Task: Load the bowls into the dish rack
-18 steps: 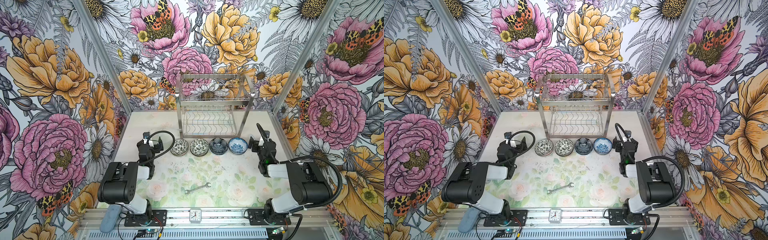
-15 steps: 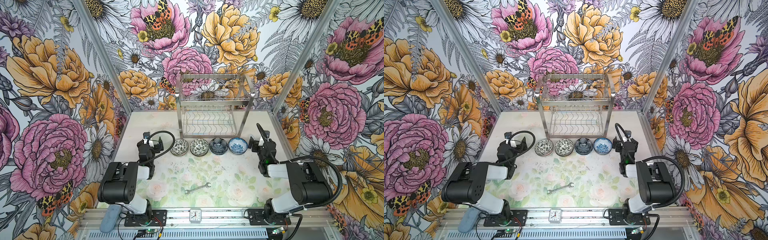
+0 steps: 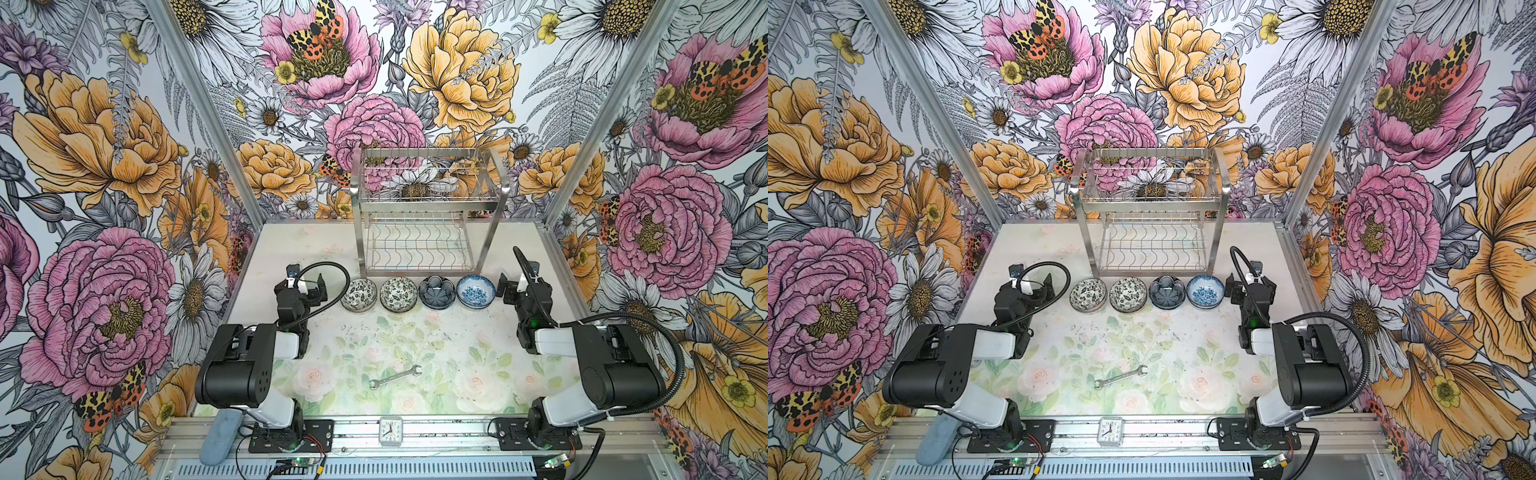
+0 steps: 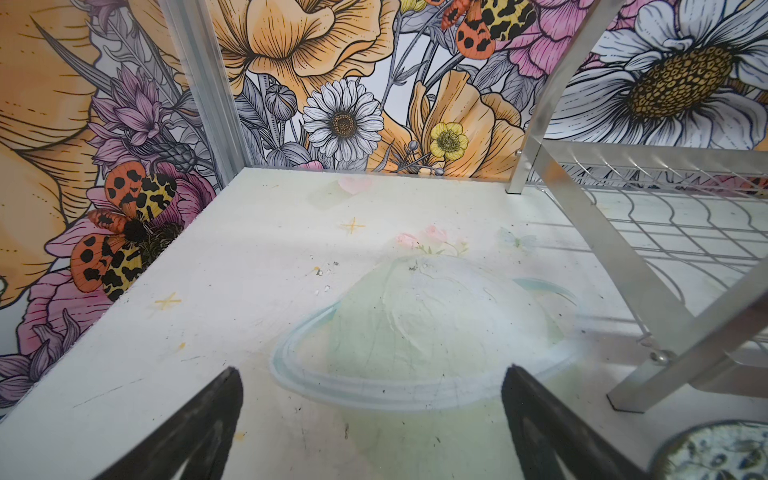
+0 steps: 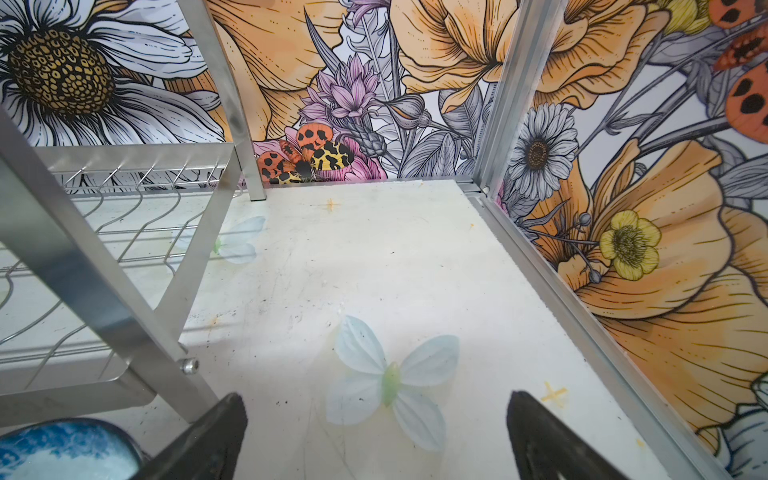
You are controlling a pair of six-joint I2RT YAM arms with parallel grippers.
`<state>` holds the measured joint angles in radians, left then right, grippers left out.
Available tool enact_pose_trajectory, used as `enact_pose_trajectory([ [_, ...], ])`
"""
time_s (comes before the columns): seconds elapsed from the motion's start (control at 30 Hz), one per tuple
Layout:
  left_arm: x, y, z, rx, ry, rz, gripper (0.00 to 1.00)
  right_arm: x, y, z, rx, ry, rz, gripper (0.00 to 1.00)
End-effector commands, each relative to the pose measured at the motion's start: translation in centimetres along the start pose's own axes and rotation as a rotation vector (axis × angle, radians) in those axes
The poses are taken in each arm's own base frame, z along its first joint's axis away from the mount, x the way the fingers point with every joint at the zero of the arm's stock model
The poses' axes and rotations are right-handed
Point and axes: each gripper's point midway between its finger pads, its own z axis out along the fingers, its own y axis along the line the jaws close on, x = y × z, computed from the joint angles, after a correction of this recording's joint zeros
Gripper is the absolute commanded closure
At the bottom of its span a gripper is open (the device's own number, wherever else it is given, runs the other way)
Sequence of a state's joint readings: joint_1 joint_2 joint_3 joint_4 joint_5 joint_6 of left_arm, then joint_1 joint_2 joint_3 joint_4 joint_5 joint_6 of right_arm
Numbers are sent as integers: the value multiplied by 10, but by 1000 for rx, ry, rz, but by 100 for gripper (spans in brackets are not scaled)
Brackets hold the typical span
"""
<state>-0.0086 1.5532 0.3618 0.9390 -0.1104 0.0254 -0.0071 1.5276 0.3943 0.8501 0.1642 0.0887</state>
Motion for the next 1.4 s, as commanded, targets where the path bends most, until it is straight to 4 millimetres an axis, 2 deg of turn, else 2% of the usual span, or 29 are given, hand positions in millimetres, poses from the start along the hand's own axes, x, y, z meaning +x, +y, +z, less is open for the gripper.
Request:
enact_pose_trajectory([
  [0.0, -8, -1, 3, 14, -16, -10, 1, 0, -1, 0, 9, -8, 4, 0],
  [0.47, -9, 3, 3, -20, -13, -13, 1, -4, -4, -1, 35, -19, 7, 0],
  [0.6, -36, 7, -5, -131, 17, 29, 1, -28, -11, -12, 91, 10, 2, 0],
  [0.73, -69, -1, -12, -166, 60, 49, 1, -64, -5, -37, 129, -47, -35, 0],
  [0.9, -108, -35, -31, -132, 121, 80, 1, -109, 11, -75, 84, -89, -58, 0],
  [0.97, -124, -58, -42, -59, 164, 80, 1, -128, 22, -92, 19, -115, -52, 0],
  [1.07, -143, -83, -57, 89, 260, 64, 1, -145, 44, -110, -110, -85, -28, 0],
  [1.13, -155, -97, -70, 187, 309, 50, 1, -149, 55, -116, -149, -50, -32, 0],
  [1.2, -167, -100, -84, 251, 337, 36, 1, -149, 69, -120, -192, -12, -32, 0],
  [1.37, -192, -84, -107, 337, 351, -90, 1, -146, 110, -125, -294, 71, -10, 0],
])
